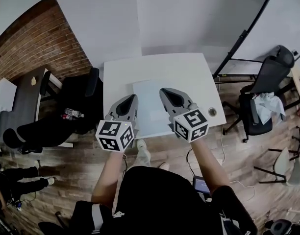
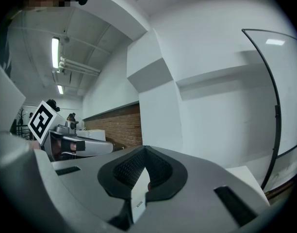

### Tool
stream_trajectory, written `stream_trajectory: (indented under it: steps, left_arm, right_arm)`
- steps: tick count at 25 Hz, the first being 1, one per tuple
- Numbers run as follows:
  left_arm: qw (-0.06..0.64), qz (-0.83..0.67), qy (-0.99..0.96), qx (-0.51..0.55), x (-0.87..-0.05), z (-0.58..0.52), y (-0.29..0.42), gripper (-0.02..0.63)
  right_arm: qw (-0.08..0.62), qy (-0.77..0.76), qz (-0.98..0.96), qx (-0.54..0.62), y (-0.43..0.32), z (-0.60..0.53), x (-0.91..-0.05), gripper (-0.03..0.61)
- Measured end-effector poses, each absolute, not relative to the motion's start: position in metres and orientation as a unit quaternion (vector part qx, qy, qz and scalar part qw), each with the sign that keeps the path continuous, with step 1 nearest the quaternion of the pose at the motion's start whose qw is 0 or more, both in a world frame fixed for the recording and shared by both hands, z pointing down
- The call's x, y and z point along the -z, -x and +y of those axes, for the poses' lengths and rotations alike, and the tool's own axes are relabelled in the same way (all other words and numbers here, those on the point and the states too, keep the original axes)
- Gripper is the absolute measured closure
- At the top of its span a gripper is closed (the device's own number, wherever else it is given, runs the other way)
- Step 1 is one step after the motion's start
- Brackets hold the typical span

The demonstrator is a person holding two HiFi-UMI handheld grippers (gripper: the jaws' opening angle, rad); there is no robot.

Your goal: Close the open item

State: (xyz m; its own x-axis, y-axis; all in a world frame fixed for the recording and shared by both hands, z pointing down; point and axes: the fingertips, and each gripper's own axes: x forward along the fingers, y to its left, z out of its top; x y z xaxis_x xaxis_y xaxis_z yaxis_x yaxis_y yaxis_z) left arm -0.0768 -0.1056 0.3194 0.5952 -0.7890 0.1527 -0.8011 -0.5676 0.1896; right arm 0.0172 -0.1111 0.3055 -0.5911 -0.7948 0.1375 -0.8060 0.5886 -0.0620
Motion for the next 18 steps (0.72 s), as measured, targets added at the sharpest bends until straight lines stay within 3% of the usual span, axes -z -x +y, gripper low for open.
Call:
stream_trajectory:
  steps: [18]
  left_arm:
    - [0.112,-0.462,-0.88,-0.025,-0.318,-0.04,0.057,0.6]
  right_arm:
    - [0.032,-0.443,-0.894,-0.055,-0.043,-0.048,-0.302,0.538]
